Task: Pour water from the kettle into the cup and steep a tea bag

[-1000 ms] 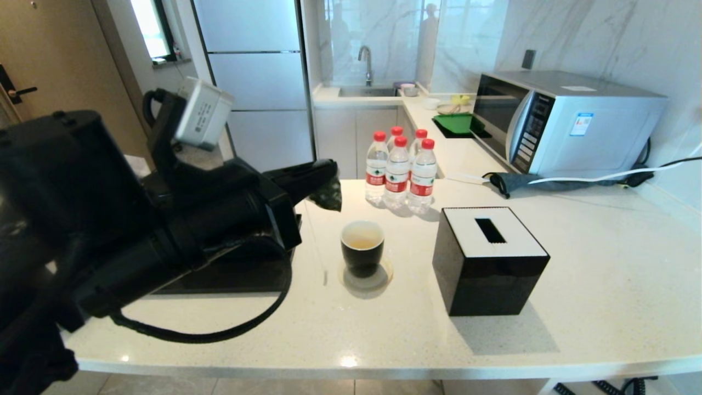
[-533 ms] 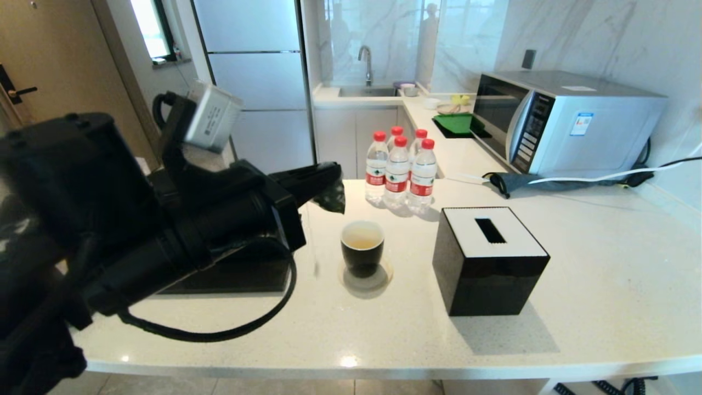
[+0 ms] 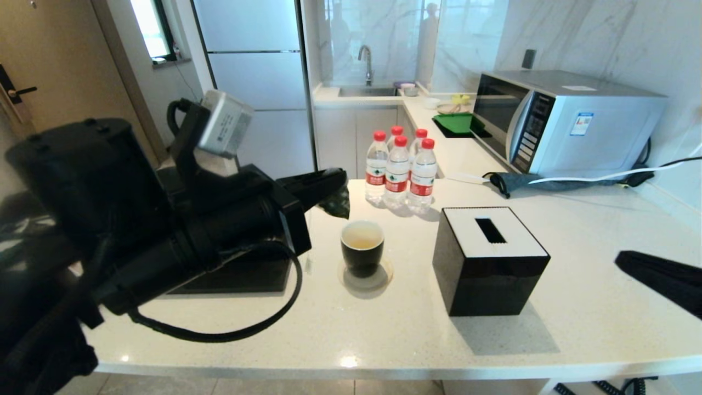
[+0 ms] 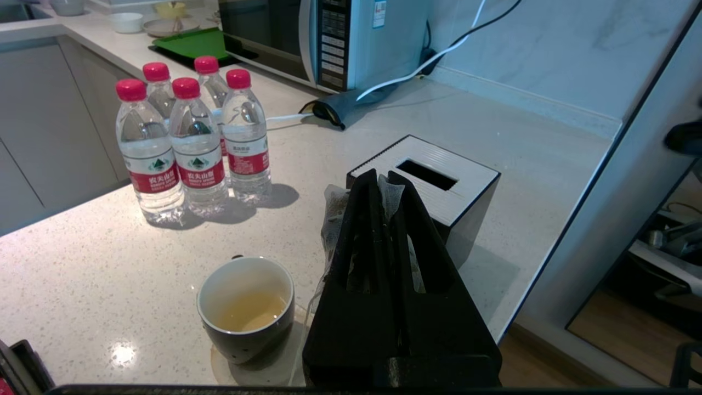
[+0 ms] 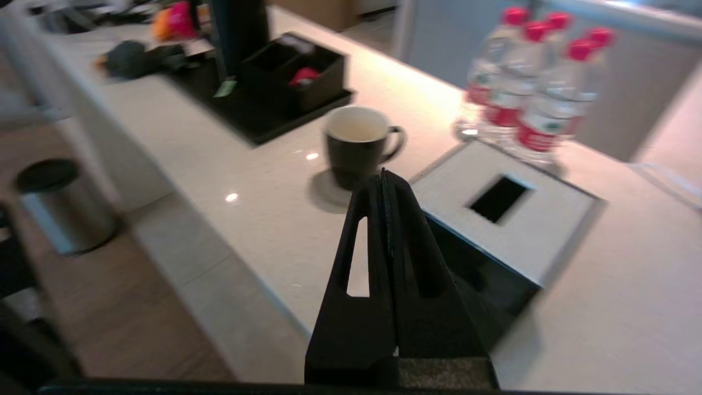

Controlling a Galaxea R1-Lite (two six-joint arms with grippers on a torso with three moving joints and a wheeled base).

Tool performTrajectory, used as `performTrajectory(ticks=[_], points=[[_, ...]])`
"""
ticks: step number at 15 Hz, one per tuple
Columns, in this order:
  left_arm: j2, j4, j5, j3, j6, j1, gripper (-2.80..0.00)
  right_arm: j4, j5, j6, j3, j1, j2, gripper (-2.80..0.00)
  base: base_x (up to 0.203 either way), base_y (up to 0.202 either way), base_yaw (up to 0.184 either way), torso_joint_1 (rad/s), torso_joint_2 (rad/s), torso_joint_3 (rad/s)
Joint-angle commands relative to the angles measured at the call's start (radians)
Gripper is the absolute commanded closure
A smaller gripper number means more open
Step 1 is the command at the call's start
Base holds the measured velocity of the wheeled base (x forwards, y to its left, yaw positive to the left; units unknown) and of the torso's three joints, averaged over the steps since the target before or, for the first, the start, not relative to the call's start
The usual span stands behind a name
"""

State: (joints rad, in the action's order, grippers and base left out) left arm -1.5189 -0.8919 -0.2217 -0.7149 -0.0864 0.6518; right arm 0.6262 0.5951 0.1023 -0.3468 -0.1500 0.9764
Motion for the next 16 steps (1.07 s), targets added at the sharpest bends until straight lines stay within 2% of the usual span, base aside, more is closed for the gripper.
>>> performTrajectory(ticks=[1, 5, 9, 10, 16], points=[[-0.011, -0.005, -0.001, 0.0, 0.0, 0.0, 0.0, 0.068, 0.012, 0.001, -0.011, -0.094, 0.197, 0.0, 0.0, 0.0, 0.0, 0.0, 0.0, 0.0], [-0.017, -0.005, 0.001, -0.006, -0.001, -0.001, 0.0, 0.3, 0.009, -0.019, -0.085, -0.26, 0.482, 0.0, 0.0, 0.0, 0.0, 0.0, 0.0, 0.0], [-0.014, -0.005, 0.002, -0.008, -0.001, -0.001, 0.0, 0.366, 0.006, -0.054, -0.268, -0.4, 0.679, 0.0, 0.0, 0.0, 0.0, 0.0, 0.0, 0.0], [-0.012, -0.007, 0.002, -0.008, -0.001, -0.001, 0.0, 0.369, 0.006, -0.056, -0.299, -0.431, 0.71, -2.8, 0.0, 0.0, 0.0, 0.0, 0.0, 0.0], [0.005, -0.005, 0.005, -0.008, -0.001, 0.0, 0.0, 0.389, 0.006, -0.056, -0.344, -0.516, 0.777, -2.8, 0.0, 0.0, 0.0, 0.0, 0.0, 0.0]])
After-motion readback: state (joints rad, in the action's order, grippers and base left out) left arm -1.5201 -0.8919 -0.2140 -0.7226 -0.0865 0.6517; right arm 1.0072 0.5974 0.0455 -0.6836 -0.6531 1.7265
